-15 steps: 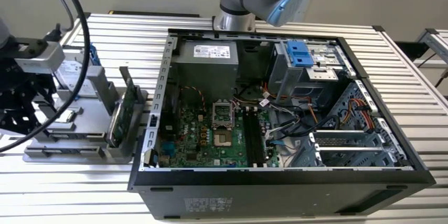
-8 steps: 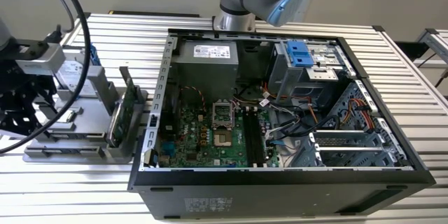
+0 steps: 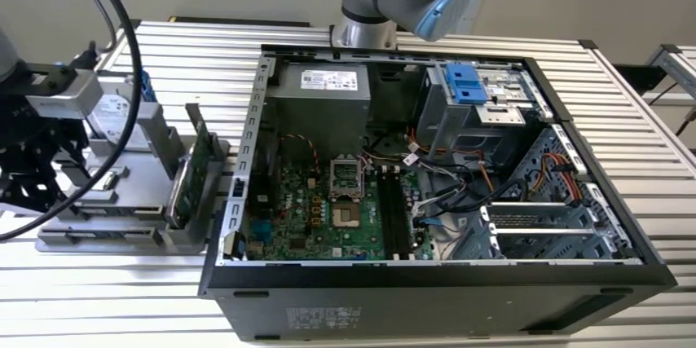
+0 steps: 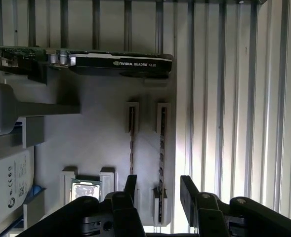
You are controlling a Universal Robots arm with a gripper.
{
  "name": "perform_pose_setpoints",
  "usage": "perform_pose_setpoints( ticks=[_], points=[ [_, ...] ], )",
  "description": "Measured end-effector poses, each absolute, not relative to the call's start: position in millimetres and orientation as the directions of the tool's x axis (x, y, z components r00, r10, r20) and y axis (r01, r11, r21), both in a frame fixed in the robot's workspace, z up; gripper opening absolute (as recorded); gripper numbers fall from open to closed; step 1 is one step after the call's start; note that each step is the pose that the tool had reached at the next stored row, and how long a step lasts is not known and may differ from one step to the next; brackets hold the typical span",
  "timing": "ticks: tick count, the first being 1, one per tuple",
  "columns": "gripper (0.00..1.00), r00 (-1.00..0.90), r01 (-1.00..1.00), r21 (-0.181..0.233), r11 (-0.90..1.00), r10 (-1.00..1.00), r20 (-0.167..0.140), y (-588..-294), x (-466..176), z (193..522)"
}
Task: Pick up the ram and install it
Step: 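Pick up the ram and move it above insertion slot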
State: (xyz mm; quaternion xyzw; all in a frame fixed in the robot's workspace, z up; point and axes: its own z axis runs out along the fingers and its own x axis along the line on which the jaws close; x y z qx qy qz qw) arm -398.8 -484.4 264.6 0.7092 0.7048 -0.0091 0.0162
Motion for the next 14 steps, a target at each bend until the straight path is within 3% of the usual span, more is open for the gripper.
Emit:
perform_pose_setpoints(
  ticks=[14],
  points=[
    [1.00,0.006,1.000,-0.001,-0.006,0.999,-0.036,-484.4,-398.8,258.5]
  ],
)
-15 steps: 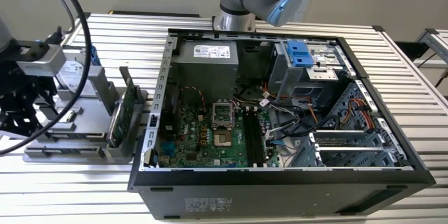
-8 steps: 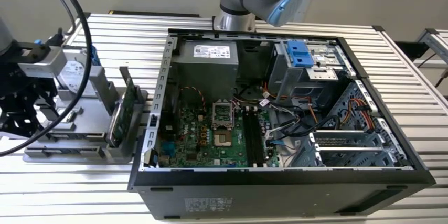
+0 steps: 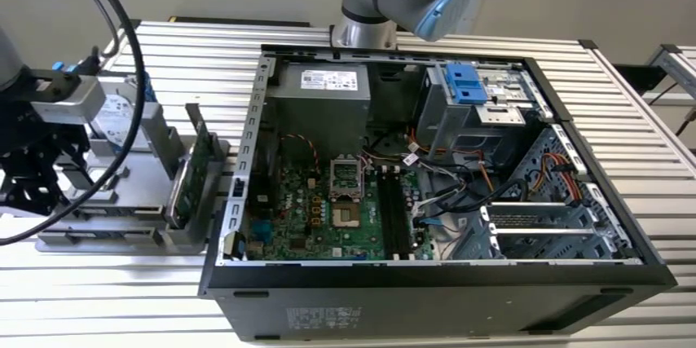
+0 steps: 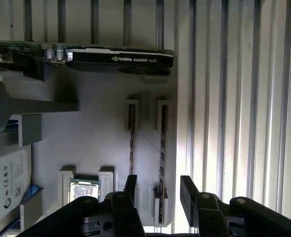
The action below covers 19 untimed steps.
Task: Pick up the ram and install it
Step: 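Pick up the ram and move it above insertion slot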
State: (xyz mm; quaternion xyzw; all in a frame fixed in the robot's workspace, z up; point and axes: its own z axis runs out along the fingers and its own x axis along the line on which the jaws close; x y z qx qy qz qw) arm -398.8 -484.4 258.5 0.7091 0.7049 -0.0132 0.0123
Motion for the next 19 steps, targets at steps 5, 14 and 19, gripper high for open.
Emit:
perform_pose_setpoints(
  ticks=[5,14,19],
  points=[
    [1.00,0.006,1.000,-0.005,-0.006,0.999,-0.036,-484.4,-398.8,256.3],
    [1.00,0.006,1.000,-0.007,-0.006,0.999,-0.036,-484.4,-398.8,254.1],
    [1.00,0.006,1.000,-0.007,-0.006,0.999,-0.036,-484.4,-398.8,253.3]
  ],
)
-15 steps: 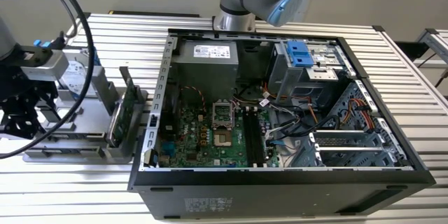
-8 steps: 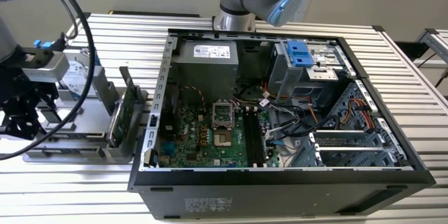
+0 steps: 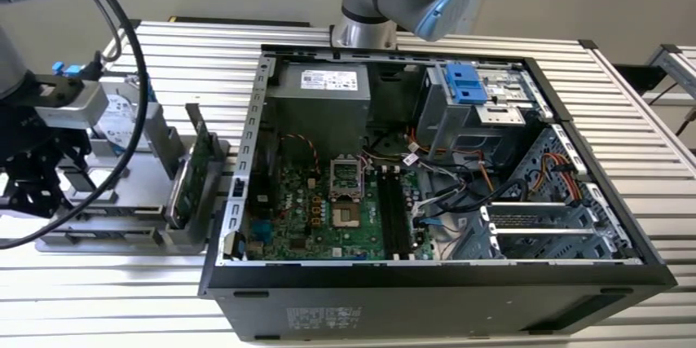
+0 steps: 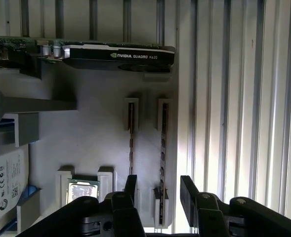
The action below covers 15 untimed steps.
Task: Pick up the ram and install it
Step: 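Pick up the ram and move it above insertion slot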
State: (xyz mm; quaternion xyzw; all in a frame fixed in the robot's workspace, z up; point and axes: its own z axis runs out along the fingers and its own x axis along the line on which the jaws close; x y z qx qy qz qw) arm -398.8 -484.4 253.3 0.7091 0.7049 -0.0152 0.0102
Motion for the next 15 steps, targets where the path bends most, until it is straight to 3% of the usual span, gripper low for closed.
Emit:
perform_pose_setpoints(
  ticks=[15],
  points=[
    [1.00,0.006,1.000,-0.007,-0.006,0.999,-0.036,-484.4,-398.8,248.5]
  ],
)
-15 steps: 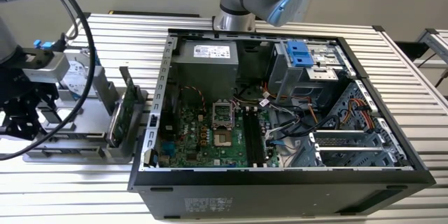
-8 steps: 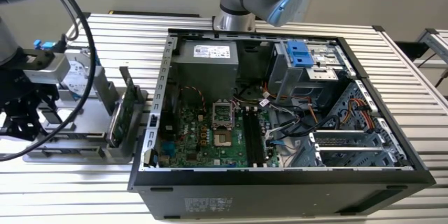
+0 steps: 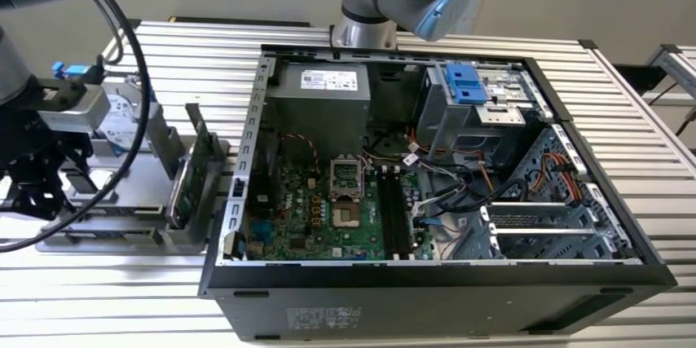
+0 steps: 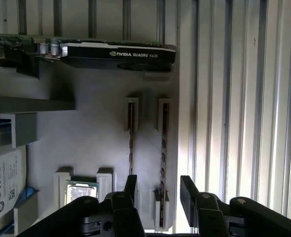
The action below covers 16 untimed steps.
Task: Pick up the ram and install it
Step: 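Pick up the ram and move it above insertion slot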
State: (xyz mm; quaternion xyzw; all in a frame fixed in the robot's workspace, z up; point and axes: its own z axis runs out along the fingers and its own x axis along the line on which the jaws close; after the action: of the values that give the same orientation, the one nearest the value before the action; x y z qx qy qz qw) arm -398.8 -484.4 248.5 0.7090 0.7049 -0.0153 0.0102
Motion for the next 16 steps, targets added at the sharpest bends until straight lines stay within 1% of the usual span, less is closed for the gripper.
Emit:
perform_pose_setpoints(
  ticks=[16],
  points=[
    [1.00,0.006,1.000,-0.007,-0.006,0.999,-0.036,-484.4,-398.8,243.3]
  ],
)
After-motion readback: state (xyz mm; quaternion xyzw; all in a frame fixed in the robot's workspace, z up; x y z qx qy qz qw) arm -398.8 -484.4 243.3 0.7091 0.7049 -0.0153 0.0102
